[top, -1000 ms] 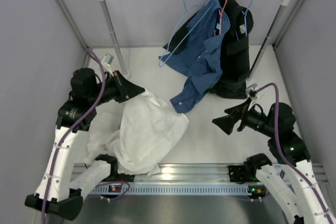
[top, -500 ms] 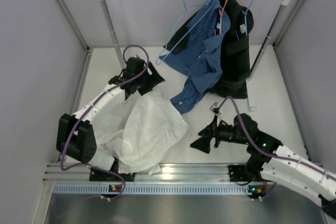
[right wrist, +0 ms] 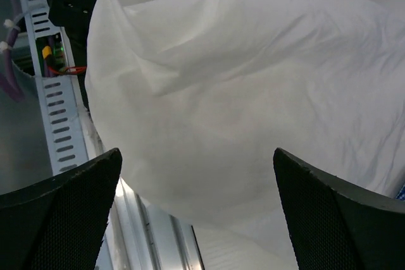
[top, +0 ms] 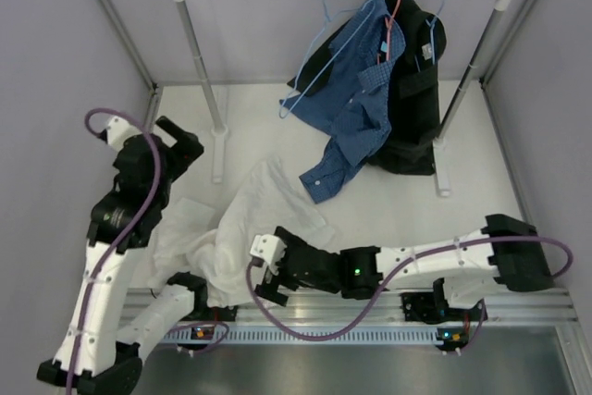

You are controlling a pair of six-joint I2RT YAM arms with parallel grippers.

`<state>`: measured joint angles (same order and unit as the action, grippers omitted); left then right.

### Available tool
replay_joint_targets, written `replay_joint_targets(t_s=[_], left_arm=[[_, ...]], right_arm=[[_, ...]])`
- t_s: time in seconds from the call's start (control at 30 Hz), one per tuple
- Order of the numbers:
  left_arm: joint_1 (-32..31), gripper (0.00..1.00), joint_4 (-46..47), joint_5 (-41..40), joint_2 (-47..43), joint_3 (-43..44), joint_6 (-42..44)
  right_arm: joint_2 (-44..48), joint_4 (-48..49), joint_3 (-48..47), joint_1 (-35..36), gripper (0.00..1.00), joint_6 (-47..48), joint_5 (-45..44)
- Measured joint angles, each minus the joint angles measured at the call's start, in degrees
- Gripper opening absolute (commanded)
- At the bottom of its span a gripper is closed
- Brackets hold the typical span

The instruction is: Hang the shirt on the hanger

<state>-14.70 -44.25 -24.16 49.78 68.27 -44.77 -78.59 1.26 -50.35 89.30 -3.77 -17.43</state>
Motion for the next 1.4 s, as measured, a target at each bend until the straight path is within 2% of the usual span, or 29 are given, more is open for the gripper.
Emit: replay_joint_targets(t_s=[0.13,0.2,0.23,0.3,0.33,0.37,0.4,0.5,0.6,0.67,0.83,0.87,0.9,0.93,1.0,1.03,1.23,1.33,1.4], left_arm=[[-0.02,0.98,-7.17,-5.35,-4.28,6.93,4.00],[-0.02,0.98,-9.79,-6.82,-5.62,8.35,5.44],[-0.02,0.98,-11.23,-7.23,-6.47,8.76,6.19],[-0.02,0.98,-13.97,-7.39,-8.20,9.44,7.76],[-0.02,0.98,-15.02,-7.26,-8.96,9.77,8.68],[-0.02,0.98,-15.87,-7.08,-9.62,10.05,9.40],[-0.02,0.98,-16.31,-6.69,-10.03,10.14,10.03],[-0.02,0.98,-17.55,-3.89,-11.10,10.03,12.70],[-0.02,0.98,-17.53,0.44,-12.11,8.63,15.23],[-0.02,0.98,-17.35,4.09,-13.00,6.60,16.94],[-0.02,0.98,-16.70,11.67,-13.81,1.90,18.21],[-0.02,0.98,-16.09,13.11,-13.92,0.42,18.14],[-0.02,0.98,-15.45,14.67,-13.92,-1.20,17.90],[-0.02,0.98,-14.82,15.98,-13.94,-2.71,17.68],[-0.02,0.98,-13.07,19.15,-13.97,-6.78,16.61],[-0.02,0.98,-12.59,20.61,-13.81,-8.48,16.11],[-0.02,0.98,-10.99,25.40,-11.30,-15.39,13.84],[-0.02,0.98,-10.75,25.99,-11.28,-15.76,13.38],[-0.02,0.97,-9.73,26.73,-11.30,-15.93,13.11]], right_arm=[[-11.52,0.74,-7.26,0.22,1.00,6.51,0.31],[-15.93,0.85,-9.68,0.22,0.91,8.81,1.03],[-17.90,0.85,-10.56,0.22,0.70,9.86,1.25],[-20.63,0.83,-11.21,0.20,0.42,11.54,1.33],[-21.66,0.85,-11.28,0.13,0.05,12.09,1.09],[-22.25,0.76,-11.28,0.00,0.00,12.46,0.81],[-22.43,0.68,-11.13,-0.35,0.00,11.91,0.37],[-19.71,1.40,-9.16,-1.75,0.00,10.67,-2.03],[-10.78,1.29,-3.98,-5.53,0.00,7.08,-3.65],[-1.33,0.74,-0.37,-11.98,0.00,3.28,-3.69],[17.55,-3.76,3.23,-38.95,0.02,-6.47,-2.05],[19.39,-5.73,3.23,-43.21,0.11,-7.78,-1.70],[20.31,-7.17,3.23,-46.03,0.32,-8.74,-1.42],[20.98,-9.07,3.23,-48.70,0.76,-9.84,-0.61],[21.20,-12.90,3.19,-51.76,0.92,-10.34,1.49],[21.09,-14.80,3.19,-52.15,0.98,-10.54,3.13],[22.60,-22.12,1.51,-47.58,0.99,-10.95,8.07],[23.45,-23.91,-0.52,-37.99,0.99,-12.26,2.32],[22.43,-25.33,-2.56,-29.05,0.99,-13.97,-6.16]])
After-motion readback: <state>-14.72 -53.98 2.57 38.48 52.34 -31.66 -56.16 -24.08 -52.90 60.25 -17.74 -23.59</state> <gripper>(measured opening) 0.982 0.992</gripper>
